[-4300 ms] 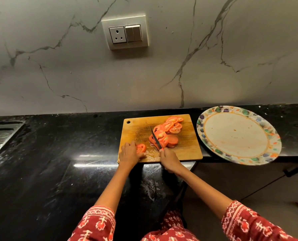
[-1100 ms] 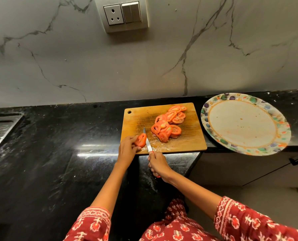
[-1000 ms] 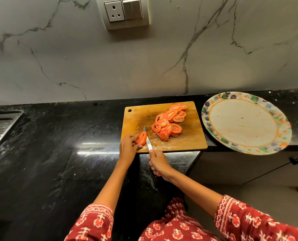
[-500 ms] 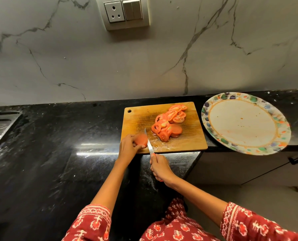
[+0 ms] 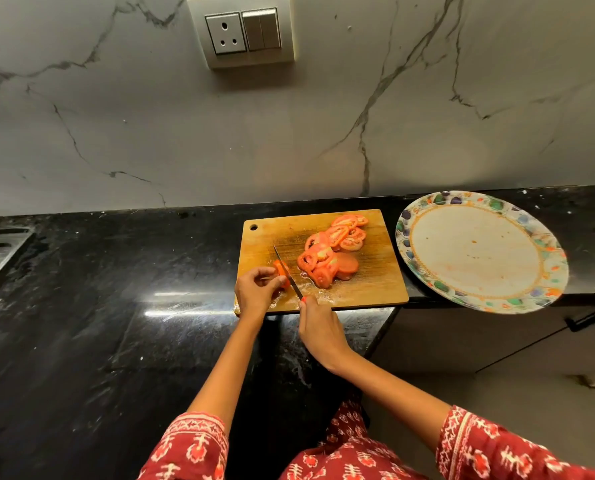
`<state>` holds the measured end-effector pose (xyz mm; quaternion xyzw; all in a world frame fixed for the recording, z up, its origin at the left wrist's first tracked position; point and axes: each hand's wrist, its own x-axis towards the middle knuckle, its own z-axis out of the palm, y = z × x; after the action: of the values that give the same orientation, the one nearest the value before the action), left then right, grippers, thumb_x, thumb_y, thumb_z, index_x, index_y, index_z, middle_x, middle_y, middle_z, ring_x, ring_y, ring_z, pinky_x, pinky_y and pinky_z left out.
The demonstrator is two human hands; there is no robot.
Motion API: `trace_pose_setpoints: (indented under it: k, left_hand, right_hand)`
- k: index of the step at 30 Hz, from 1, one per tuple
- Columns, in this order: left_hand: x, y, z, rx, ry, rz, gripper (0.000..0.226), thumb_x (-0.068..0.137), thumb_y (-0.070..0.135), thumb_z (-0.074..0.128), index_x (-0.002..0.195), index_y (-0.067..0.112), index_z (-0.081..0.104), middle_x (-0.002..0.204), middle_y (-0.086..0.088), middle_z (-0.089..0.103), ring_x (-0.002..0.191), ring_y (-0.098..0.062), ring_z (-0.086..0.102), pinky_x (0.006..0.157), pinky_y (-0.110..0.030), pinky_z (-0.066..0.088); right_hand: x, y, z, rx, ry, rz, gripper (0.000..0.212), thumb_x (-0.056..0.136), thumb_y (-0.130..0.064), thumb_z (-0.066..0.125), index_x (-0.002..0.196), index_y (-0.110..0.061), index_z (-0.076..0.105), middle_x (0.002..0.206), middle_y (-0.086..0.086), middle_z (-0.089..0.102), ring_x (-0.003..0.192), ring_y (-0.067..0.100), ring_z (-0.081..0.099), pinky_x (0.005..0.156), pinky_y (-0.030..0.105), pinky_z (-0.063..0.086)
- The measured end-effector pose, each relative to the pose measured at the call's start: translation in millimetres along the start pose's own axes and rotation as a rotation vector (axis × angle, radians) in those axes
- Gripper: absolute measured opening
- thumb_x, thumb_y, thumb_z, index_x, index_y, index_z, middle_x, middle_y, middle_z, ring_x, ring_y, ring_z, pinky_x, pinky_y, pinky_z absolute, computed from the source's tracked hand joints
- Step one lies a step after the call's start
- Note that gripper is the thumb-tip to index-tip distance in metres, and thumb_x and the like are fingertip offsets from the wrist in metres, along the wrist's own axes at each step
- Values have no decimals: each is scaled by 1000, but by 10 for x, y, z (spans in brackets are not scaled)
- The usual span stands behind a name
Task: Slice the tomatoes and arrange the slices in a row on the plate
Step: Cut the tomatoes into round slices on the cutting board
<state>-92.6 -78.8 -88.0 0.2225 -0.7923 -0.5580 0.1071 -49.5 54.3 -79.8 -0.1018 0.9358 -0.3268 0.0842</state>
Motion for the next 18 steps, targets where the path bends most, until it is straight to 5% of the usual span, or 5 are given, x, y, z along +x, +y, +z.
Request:
trace_pose_setpoints:
  k: [3, 9, 18]
  left_hand:
    - [-25, -1, 8, -113, -70, -76, 3, 82, 7, 67, 81, 10, 68, 73, -4, 67, 64, -15, 63, 65, -26, 55]
    - [-38, 54, -51, -292, -69, -277, 7, 87, 10, 61, 83, 7, 66, 76, -6, 66, 63, -13, 59, 55, -14, 52]
    - [9, 78, -18, -192, -163, -293, 18, 88, 11, 56, 75, 3, 65, 78, -17, 61, 60, -14, 51, 47, -17, 40]
  right_hand:
    - [-19, -35, -12, -76, 1, 2, 30, 103, -25, 26, 118, -7, 44, 100, 17, 62, 94, 36, 61, 62, 33, 33]
    - [-72, -55, -11, -199, -12, -18, 27, 103, -21, 26, 119, -7, 43, 102, 15, 63, 95, 34, 62, 62, 33, 34]
    - [-90, -85, -13, -236, -5, -38, 26, 104, -20, 25, 116, -6, 42, 98, 13, 65, 90, 32, 65, 59, 32, 35]
